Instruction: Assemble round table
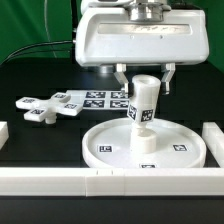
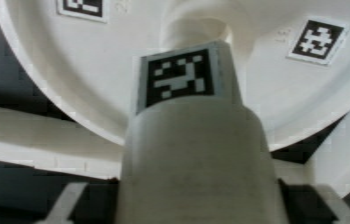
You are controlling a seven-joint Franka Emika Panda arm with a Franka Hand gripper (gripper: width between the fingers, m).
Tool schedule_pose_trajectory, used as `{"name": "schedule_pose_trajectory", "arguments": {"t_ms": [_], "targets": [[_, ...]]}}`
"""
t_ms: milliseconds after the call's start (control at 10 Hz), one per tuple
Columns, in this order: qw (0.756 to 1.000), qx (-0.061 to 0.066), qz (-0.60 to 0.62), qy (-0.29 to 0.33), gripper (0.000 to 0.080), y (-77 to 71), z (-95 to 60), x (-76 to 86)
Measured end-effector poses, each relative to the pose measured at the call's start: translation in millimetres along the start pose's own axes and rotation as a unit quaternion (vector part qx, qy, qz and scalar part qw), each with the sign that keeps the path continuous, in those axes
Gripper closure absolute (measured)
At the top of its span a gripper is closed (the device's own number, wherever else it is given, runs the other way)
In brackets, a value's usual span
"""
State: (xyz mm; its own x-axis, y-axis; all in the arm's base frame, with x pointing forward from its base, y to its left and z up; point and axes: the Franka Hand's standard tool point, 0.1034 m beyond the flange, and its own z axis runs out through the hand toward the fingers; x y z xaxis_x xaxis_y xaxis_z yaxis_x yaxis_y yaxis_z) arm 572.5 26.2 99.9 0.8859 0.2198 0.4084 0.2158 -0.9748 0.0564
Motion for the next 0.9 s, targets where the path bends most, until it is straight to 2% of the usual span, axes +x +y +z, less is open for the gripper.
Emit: {"name": "schedule_pose_trajectory", "arguments": {"t_ms": [300,900], "targets": [[1.0,0.005,-0.004,-0.001,0.039,-10.5,2.0,1.3],[1.0,0.004,-0.006,-0.007,0.039,-7.4,4.6,-5.9]]}}
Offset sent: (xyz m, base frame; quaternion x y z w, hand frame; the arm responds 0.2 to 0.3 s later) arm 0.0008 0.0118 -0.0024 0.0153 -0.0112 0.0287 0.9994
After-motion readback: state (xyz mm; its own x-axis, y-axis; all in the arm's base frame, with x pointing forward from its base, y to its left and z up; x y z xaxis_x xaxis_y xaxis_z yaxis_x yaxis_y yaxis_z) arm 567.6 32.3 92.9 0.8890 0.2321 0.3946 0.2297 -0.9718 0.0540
